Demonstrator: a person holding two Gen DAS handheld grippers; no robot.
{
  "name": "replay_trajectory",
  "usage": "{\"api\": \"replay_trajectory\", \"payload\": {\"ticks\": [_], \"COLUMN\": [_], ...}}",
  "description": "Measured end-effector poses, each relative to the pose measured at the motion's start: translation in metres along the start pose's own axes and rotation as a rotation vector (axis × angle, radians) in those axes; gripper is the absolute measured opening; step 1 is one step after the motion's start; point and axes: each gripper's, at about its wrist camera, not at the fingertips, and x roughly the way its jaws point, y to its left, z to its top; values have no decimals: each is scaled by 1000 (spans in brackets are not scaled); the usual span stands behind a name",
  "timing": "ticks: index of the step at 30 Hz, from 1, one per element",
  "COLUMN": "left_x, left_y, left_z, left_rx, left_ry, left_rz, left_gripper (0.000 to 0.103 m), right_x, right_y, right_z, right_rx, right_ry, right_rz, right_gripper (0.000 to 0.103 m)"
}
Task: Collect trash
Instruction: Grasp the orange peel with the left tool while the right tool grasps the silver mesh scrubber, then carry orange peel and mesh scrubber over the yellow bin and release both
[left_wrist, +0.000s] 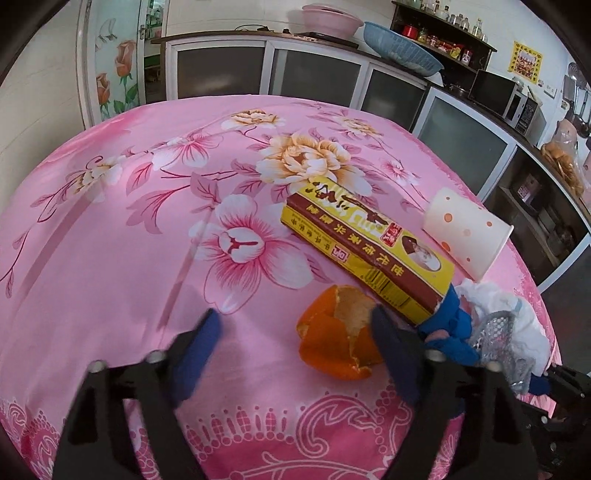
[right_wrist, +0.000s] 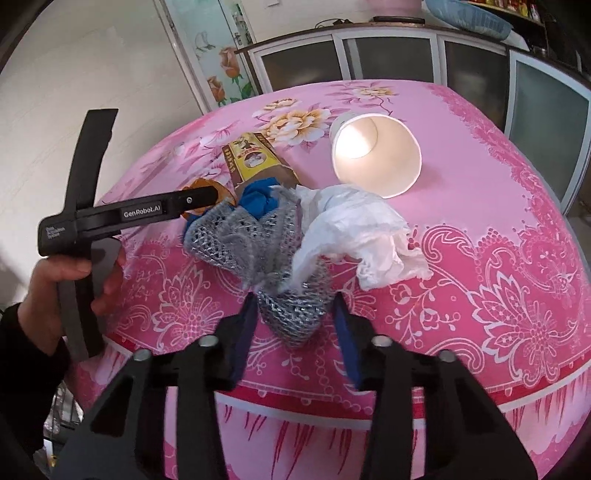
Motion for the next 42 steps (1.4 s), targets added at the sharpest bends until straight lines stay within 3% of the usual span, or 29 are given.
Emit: {"api": "replay_trajectory", "payload": {"ticks": [5, 6, 13, 30, 37, 42], "left_x": [0, 0, -14, -109, -143, -160], "left_y": [10, 13, 21, 26, -5, -52], "left_z": [0, 0, -3, -46, -64, -79], "left_rx": [-21, -31, -57, -45, 15, 92], "left_ry": [14, 14, -1, -122, -169, -174], "left_rz": [3, -6, -17, -104, -165, -248], "left_gripper": [12, 10, 7, 7, 7, 7], "right_x": [-5, -7, -28, -115, -159, -188], "right_y": [5, 6, 15, 13, 3, -17], "right_z": [-1, -1, -3, -27, -48, -70], "right_rx": [-9, -8, -25, 3, 25, 68], "right_ry": [-10, -10, -47, -165, -218, -236], "right_rz": [8, 15, 45, 37, 8, -34], "right_gripper": [19, 18, 17, 17, 17, 17]}}
